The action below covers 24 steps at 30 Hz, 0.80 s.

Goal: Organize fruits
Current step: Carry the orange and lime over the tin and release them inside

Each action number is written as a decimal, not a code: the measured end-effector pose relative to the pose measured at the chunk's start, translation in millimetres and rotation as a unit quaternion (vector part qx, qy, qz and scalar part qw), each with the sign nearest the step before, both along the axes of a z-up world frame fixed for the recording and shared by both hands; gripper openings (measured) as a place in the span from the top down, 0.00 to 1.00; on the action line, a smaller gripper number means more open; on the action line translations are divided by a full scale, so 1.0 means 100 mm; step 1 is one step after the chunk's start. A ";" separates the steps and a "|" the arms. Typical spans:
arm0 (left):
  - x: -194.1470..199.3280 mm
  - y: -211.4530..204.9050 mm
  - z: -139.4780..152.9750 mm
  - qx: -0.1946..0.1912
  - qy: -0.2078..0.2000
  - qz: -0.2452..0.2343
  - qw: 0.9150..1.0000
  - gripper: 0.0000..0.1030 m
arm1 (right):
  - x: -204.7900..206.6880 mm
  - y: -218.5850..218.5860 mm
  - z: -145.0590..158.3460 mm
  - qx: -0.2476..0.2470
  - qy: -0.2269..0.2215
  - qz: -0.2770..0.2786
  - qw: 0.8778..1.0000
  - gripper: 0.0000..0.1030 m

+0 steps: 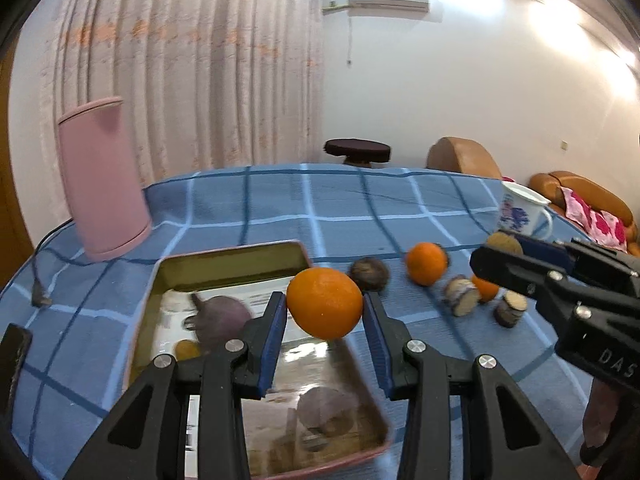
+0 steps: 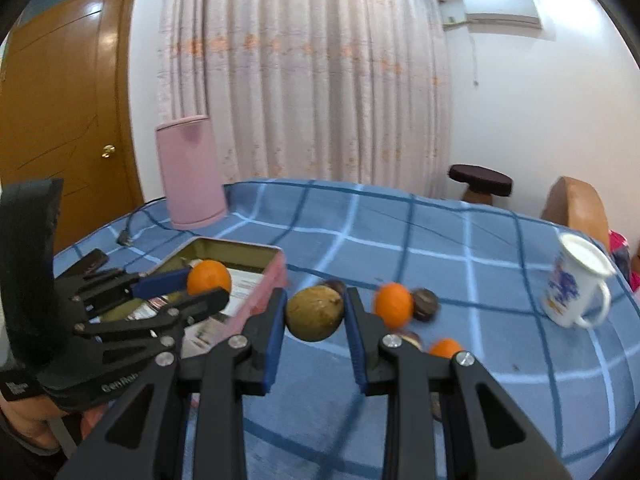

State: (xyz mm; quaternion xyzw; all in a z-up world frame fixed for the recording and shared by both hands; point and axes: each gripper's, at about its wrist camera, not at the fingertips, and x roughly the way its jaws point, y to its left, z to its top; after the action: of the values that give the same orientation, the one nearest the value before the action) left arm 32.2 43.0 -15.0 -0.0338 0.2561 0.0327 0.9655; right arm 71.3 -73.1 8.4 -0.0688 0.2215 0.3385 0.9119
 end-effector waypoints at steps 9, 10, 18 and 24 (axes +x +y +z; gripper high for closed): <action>-0.08 0.41 -0.10 -0.011 0.013 0.045 0.999 0.60 | 0.03 0.48 -0.04 -0.007 0.017 0.045 0.999 0.69; -0.09 0.45 -0.11 -0.012 0.015 0.049 0.999 0.60 | 0.03 0.53 -0.07 -0.008 0.020 0.049 0.999 0.69; -0.10 0.64 -0.16 -0.017 0.024 0.067 0.997 0.60 | 0.01 0.78 -0.23 -0.026 0.040 0.076 0.996 0.69; -0.12 0.72 -0.17 -0.018 0.029 0.072 0.997 0.60 | 0.01 0.92 -0.37 -0.037 0.057 0.091 0.993 0.69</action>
State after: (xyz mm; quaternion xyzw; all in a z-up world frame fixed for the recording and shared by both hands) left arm 20.3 114.5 -32.2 -0.0690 0.2812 0.0987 0.9521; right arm 72.5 18.7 -28.1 -0.1033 0.2786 0.4153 0.8598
